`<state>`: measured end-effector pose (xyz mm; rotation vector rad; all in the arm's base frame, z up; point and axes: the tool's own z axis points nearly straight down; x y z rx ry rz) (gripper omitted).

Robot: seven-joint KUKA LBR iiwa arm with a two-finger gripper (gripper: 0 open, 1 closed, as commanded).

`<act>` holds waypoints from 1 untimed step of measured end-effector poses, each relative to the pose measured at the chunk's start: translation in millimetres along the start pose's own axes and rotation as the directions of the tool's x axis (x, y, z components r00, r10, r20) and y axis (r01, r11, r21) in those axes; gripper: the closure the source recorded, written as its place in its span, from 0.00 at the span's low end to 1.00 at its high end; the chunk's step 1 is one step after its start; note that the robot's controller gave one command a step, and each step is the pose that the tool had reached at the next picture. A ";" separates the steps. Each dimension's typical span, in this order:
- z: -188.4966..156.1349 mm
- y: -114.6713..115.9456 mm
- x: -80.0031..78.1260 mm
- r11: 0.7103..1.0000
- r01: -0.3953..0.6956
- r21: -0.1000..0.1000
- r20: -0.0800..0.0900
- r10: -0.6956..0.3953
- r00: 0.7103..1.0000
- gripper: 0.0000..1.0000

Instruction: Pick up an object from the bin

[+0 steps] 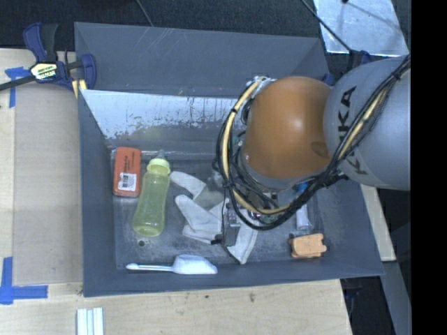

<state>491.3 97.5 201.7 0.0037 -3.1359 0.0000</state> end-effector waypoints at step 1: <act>-3.9 -0.5 -1.8 1.000 -0.003 -0.001 0.008 0.003 1.000 0.00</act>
Offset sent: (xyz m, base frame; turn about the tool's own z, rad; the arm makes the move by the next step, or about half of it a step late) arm 0.0567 -0.0281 -0.1317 0.2766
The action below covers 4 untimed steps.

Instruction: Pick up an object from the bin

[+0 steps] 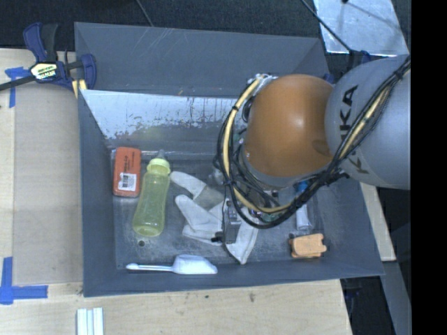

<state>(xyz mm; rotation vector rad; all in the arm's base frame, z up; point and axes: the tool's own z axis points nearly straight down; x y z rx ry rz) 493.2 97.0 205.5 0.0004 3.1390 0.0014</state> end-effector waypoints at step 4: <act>133.1 -12.2 -30.3 0.990 0.144 -0.001 0.010 -0.144 0.990 0.00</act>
Offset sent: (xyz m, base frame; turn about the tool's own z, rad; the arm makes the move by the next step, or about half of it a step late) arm 0.0539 -0.0446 -0.1355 0.0046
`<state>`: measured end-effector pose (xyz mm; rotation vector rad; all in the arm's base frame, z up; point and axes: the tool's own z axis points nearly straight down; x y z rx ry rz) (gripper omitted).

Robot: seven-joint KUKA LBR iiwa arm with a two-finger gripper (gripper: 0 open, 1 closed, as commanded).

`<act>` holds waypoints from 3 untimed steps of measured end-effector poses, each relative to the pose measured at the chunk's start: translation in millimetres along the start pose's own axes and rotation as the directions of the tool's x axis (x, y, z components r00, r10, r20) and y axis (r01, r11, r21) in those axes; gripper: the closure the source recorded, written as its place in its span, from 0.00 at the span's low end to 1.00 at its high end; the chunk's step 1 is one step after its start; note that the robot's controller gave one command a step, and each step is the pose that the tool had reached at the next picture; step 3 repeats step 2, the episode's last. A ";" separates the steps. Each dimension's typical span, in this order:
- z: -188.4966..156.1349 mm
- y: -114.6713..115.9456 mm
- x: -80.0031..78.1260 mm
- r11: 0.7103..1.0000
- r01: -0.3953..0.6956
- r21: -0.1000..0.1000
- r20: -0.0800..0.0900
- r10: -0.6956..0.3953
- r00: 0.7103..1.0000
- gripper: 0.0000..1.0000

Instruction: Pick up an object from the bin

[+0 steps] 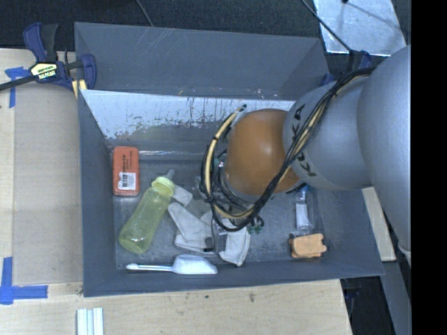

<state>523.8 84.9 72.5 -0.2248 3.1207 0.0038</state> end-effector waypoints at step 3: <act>-2.0 -31.5 -41.6 0.918 -0.397 0.002 -0.012 0.397 0.918 1.00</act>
Offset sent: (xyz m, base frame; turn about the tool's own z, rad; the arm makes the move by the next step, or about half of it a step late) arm 0.0000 0.0000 0.0000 0.0000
